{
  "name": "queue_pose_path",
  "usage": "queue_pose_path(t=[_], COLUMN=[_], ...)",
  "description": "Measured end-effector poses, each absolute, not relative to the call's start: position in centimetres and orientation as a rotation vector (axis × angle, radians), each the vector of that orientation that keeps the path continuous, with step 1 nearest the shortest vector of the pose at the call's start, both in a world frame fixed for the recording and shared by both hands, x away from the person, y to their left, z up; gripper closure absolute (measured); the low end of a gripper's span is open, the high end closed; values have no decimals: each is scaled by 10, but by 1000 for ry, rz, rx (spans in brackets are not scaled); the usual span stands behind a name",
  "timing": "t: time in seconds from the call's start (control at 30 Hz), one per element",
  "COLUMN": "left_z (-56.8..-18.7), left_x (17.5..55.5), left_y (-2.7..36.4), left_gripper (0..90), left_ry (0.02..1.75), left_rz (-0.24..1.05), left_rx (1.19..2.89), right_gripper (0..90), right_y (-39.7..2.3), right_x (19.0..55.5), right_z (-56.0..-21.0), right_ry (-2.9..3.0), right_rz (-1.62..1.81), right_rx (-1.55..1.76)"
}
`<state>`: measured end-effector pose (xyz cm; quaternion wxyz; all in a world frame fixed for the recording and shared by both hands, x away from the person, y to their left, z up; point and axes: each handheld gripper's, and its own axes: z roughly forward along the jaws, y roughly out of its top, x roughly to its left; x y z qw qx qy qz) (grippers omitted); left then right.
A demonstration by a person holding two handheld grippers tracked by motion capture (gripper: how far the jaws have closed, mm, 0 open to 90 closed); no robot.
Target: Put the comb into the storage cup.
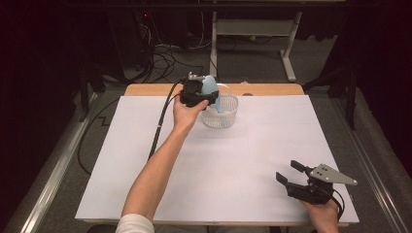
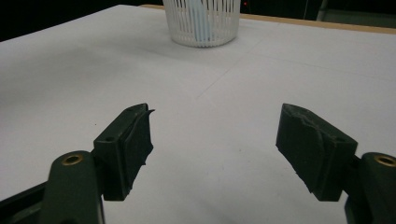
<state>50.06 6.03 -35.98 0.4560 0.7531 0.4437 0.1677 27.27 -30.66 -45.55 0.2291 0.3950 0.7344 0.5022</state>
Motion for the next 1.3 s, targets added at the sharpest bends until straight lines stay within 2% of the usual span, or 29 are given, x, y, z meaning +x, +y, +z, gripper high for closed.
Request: queue_pose_path(t=[0.37,0.67,1.3], left_z=[-359,-360,-365], left_x=[500,503,507], left_y=[63,69,79], left_gripper=[383,303,275], left_ry=[1098,1125,1184], left_rz=[413,402,405], left_rx=[1870,1876,1888], right_gripper=[271,271,271], right_y=[-306,-306,-307], right_x=[273,273,273], right_z=[-455,-455,-455], right_ry=[2021,2019,2016], right_rz=[1380,1379,1382], right_rx=[1085,1086,1083])
